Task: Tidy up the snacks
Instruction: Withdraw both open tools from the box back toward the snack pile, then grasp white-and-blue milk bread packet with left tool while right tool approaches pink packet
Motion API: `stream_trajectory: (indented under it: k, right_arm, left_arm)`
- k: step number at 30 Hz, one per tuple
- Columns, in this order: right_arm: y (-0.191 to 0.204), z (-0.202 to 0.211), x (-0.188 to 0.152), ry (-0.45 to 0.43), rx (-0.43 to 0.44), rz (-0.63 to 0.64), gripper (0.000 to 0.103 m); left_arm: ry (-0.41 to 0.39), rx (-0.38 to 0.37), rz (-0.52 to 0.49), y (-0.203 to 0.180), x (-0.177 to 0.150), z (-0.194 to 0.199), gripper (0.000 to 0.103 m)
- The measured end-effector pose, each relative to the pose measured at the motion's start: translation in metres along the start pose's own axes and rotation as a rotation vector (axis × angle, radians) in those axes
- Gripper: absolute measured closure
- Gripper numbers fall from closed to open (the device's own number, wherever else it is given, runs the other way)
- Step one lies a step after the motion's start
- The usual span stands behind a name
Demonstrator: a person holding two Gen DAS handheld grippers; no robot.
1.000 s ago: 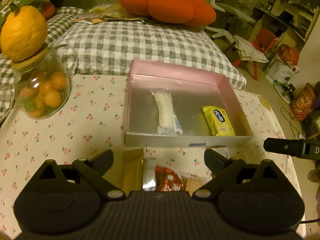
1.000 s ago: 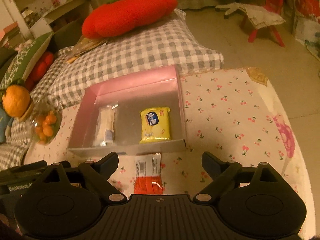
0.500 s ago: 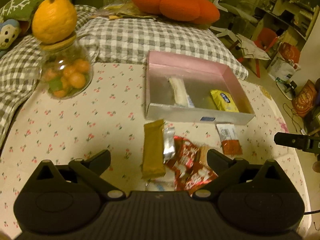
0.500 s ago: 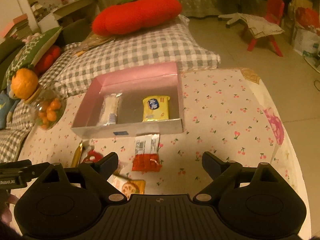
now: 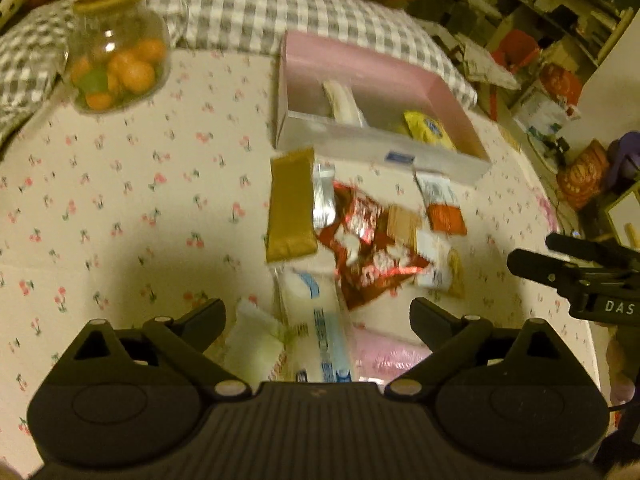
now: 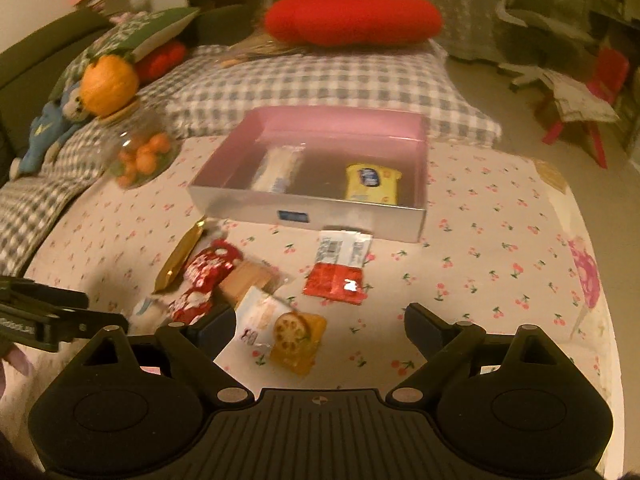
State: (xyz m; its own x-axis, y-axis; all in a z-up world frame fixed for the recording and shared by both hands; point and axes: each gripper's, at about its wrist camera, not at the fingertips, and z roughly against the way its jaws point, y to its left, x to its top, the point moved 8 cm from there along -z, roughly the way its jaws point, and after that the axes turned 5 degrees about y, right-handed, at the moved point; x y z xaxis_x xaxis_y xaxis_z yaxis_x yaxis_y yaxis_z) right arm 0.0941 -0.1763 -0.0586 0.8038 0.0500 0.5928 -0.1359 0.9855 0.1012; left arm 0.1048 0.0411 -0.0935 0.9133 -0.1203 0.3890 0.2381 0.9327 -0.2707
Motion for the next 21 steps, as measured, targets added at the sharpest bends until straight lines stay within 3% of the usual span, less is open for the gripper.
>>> stream_trajectory:
  k: [13,21]
  right_arm:
    - [0.052,-0.002,-0.033,-0.006,0.132,0.243,0.01]
    - [0.083,-0.014,-0.055,0.03,0.199,0.358,0.01]
  left_arm:
    - [0.069,0.015,-0.035,-0.01,-0.012,-0.021,0.022]
    - [0.06,0.061,-0.063,-0.008,-0.011,-0.02,0.053]
